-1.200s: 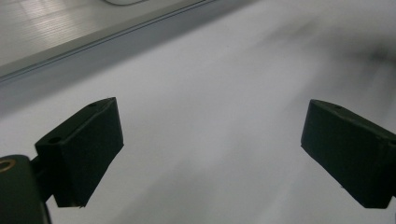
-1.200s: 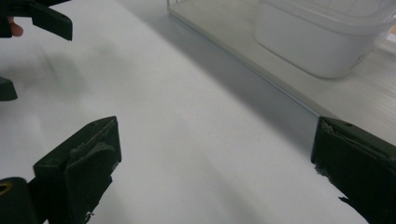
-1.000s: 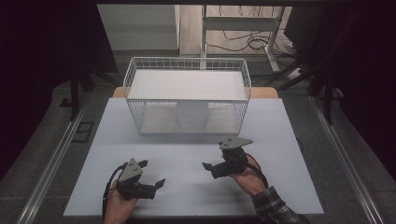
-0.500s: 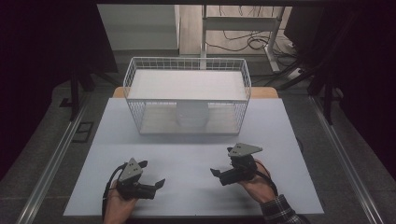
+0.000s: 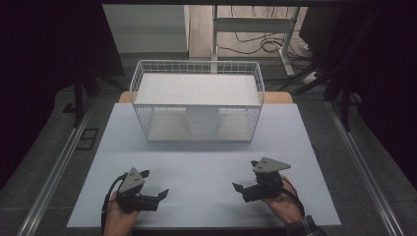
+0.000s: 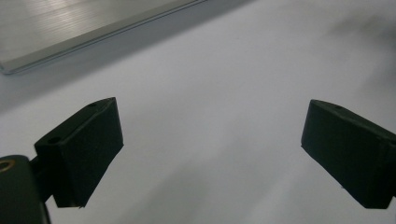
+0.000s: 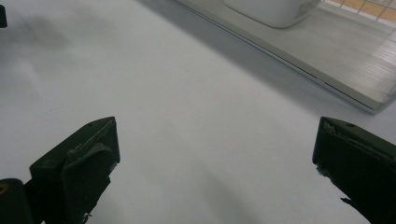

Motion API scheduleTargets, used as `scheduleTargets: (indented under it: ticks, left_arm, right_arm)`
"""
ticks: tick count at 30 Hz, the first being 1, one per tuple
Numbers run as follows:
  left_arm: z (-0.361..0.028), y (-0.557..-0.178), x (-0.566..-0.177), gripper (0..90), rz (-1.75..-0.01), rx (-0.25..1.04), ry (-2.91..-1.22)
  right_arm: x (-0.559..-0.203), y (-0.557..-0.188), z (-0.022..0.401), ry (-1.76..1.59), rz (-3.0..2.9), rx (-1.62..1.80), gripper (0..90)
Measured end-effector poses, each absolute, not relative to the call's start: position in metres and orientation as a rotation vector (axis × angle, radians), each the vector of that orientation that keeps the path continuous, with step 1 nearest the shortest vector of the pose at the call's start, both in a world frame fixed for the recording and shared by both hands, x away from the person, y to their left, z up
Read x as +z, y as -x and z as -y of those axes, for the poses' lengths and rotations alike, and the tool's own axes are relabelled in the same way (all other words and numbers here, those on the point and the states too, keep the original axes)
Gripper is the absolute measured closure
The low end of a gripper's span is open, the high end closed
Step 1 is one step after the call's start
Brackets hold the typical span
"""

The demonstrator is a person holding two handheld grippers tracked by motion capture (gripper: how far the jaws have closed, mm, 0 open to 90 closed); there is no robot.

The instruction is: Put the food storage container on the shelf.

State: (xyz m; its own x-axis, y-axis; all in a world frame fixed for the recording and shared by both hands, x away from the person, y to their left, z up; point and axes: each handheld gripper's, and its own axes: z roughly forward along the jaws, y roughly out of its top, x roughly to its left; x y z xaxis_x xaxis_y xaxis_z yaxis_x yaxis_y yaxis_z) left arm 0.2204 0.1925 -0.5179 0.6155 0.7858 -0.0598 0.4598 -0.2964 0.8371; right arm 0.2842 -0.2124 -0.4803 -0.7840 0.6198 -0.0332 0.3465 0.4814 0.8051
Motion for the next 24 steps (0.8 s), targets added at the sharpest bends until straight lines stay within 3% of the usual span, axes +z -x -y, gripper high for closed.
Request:
scheduleTargets:
  ticks: [10, 24]
  left_arm:
    - [-0.202, -0.211, -0.516, 5.5, -1.026, 0.504, -1.968]
    - [-0.215, -0.201, -0.525, 0.7, -1.086, 0.470, -1.955]
  right_arm:
    - [-0.482, -0.271, 0.236, -0.898, -2.388, 1.217, 0.0]
    - [-0.498, -0.256, 0.261, -1.005, -2.368, 1.158, 0.0]
